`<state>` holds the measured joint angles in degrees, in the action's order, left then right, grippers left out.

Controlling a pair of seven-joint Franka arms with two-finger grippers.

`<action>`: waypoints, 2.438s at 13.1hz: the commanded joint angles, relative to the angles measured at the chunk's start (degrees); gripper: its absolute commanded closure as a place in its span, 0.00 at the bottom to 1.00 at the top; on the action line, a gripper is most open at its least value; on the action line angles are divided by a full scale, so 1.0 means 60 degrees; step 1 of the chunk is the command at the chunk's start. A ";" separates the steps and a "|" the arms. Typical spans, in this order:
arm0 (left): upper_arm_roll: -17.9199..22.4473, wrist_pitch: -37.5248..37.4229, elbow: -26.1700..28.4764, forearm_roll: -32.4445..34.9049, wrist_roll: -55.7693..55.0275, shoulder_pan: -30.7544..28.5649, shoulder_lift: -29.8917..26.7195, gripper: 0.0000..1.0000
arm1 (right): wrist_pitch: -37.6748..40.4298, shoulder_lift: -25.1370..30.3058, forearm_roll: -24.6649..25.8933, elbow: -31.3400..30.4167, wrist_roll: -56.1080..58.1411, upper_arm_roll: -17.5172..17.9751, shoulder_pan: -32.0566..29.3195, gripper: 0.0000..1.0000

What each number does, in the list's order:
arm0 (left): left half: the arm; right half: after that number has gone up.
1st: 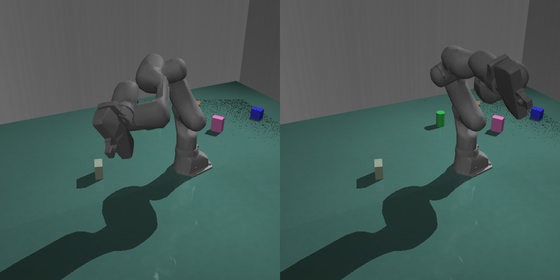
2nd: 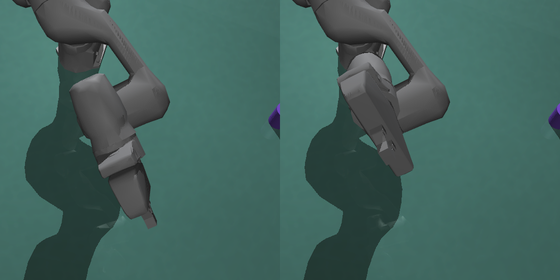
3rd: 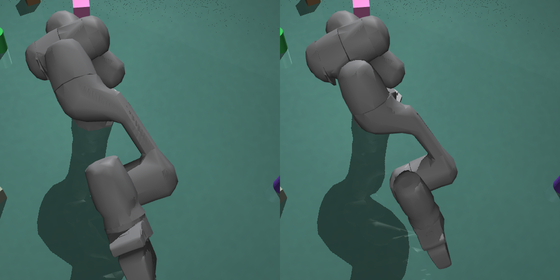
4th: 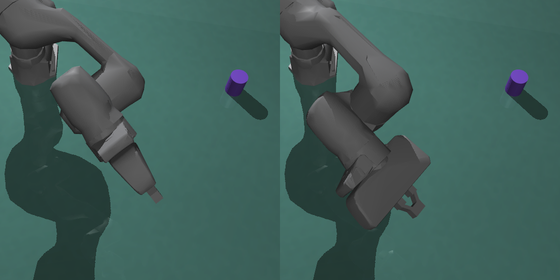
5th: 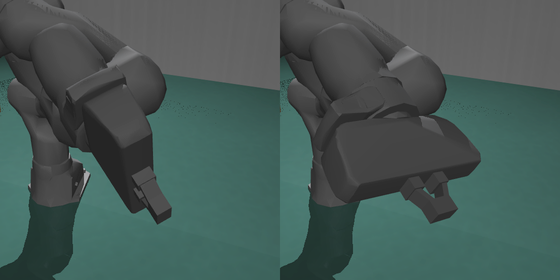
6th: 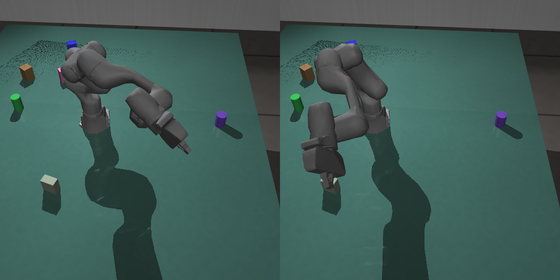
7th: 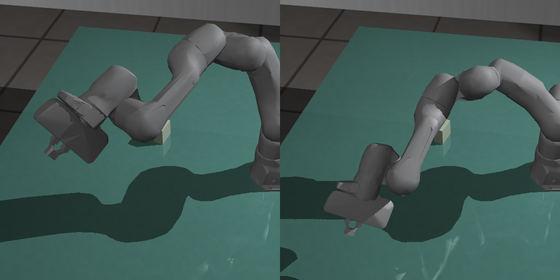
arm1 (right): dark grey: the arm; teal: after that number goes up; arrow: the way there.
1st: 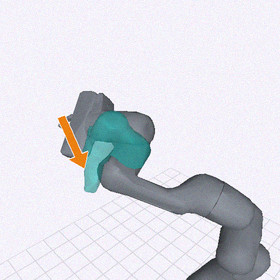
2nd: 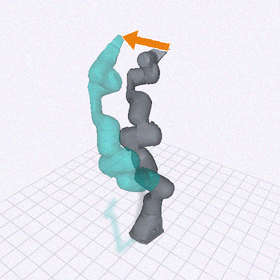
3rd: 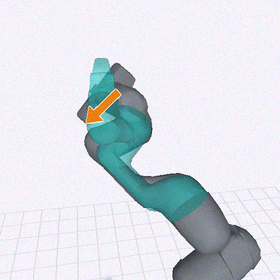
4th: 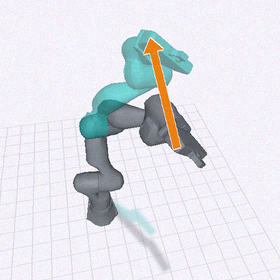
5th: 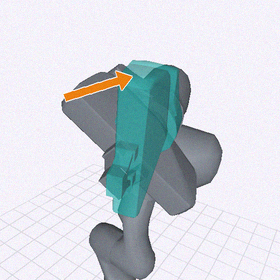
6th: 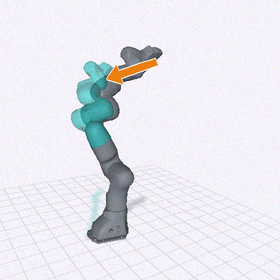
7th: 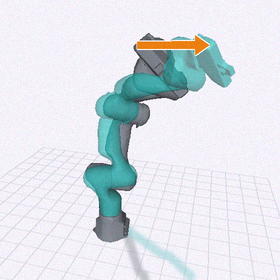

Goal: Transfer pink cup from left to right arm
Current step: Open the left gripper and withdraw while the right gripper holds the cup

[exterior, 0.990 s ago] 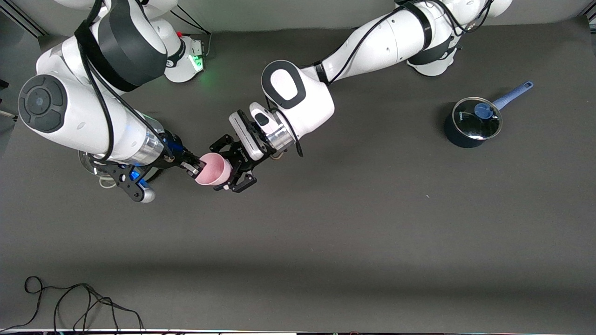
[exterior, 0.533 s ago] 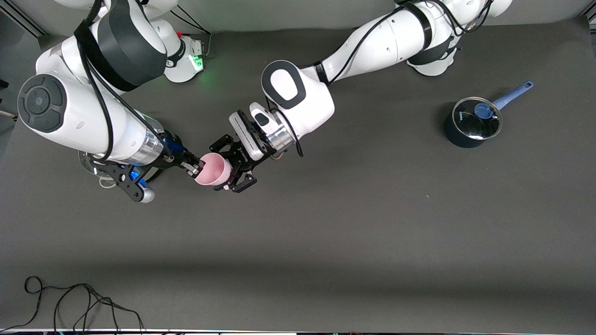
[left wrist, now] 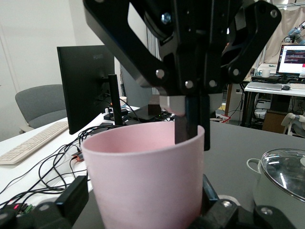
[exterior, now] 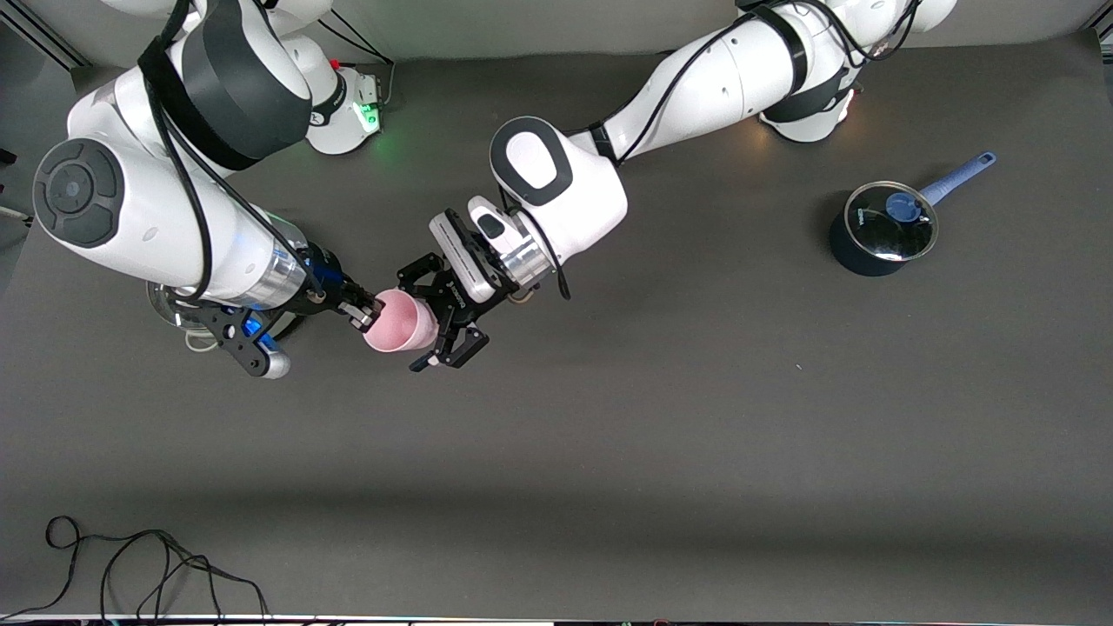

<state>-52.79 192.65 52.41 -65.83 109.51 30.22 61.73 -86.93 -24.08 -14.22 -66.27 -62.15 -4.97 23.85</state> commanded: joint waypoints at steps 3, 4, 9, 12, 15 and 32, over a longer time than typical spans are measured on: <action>0.0273 -0.0553 -0.0049 0.0555 -0.0205 -0.0348 -0.0239 0.00 | -0.0540 -0.0132 0.0917 0.0498 0.0921 -0.0694 -0.0093 1.00; 0.0302 -0.0817 0.0024 0.0789 -0.0205 -0.0553 -0.0239 0.00 | -0.0686 -0.0132 0.1166 0.0484 0.1331 -0.0913 -0.0180 1.00; 0.0449 -0.3348 0.1867 0.1538 -0.0205 -0.2674 -0.1131 0.00 | -0.1478 -0.0191 0.1711 0.0396 0.4430 -0.1619 -0.1596 1.00; 0.0798 -0.4974 0.2703 0.1684 -0.0234 -0.3643 -0.1892 0.00 | -0.1464 -0.0147 0.1623 0.0089 0.7448 -0.1604 -0.2961 1.00; 0.1778 -0.6907 0.3056 0.2006 -0.0539 -0.3982 -0.2595 0.00 | -0.1478 -0.0205 0.1098 -0.0102 1.0423 -0.1604 -0.3914 1.00; 0.3217 -1.5566 0.2954 1.0574 -1.3757 -0.3909 -0.6404 0.00 | -0.5389 -0.3720 0.0597 -0.1362 1.3742 -0.1545 -0.3960 1.00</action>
<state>-34.13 102.81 67.74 -5.66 38.55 6.26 27.58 -118.64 -46.78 -11.15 -73.96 18.39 -14.04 0.06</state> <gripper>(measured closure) 0.000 0.974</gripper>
